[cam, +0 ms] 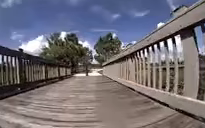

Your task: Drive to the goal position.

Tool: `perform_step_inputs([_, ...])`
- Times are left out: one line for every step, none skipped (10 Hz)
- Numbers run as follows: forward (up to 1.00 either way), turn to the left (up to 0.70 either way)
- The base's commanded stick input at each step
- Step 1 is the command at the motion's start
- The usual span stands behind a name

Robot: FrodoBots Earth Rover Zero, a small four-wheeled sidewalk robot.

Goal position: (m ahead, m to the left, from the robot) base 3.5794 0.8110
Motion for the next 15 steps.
perform_step_inputs([0.85,0.00])
perform_step_inputs([0.85,0.00])
perform_step_inputs([0.85,0.00])
perform_step_inputs([0.85,0.00])
perform_step_inputs([0.85,0.00])
perform_step_inputs([0.85,0.00])
perform_step_inputs([0.85,0.00])
perform_step_inputs([0.85,0.11])
perform_step_inputs([0.85,0.16])
perform_step_inputs([0.85,0.17])
perform_step_inputs([0.85,0.16])
perform_step_inputs([0.85,0.00])
perform_step_inputs([0.85,0.00])
perform_step_inputs([0.85,0.00])
perform_step_inputs([0.85,0.00])
